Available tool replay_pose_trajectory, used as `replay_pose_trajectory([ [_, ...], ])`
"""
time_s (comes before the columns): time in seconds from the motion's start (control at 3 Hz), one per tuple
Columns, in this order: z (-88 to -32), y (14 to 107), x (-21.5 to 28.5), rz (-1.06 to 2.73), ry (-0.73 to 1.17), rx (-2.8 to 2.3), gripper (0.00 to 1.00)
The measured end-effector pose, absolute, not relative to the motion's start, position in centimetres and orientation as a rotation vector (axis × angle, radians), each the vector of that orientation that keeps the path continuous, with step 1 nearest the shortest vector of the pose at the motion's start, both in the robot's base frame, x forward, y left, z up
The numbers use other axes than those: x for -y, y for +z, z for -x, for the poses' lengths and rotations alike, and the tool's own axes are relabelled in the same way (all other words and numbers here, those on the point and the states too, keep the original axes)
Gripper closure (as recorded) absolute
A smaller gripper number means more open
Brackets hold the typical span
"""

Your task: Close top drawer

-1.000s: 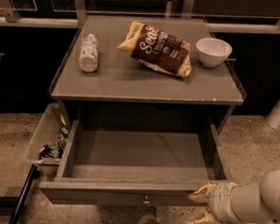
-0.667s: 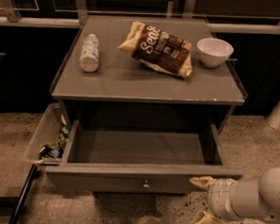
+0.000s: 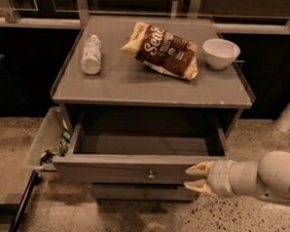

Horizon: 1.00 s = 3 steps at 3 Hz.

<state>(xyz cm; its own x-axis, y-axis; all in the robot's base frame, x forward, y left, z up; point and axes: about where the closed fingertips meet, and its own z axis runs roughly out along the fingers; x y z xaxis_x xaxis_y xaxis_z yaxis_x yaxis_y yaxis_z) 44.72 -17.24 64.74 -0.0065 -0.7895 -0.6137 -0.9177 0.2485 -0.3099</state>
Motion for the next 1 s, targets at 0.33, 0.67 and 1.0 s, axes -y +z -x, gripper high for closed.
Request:
replay_pose_trajectory([
  [0.33,-48.81,65.10,17.86,1.600,0.176,-1.751,0.83],
  [0.67,-48.58,65.10,17.89,1.600,0.176,-1.751,0.00],
  [1.0,-48.59,65.10,17.89,1.600,0.175,-1.751,0.00],
])
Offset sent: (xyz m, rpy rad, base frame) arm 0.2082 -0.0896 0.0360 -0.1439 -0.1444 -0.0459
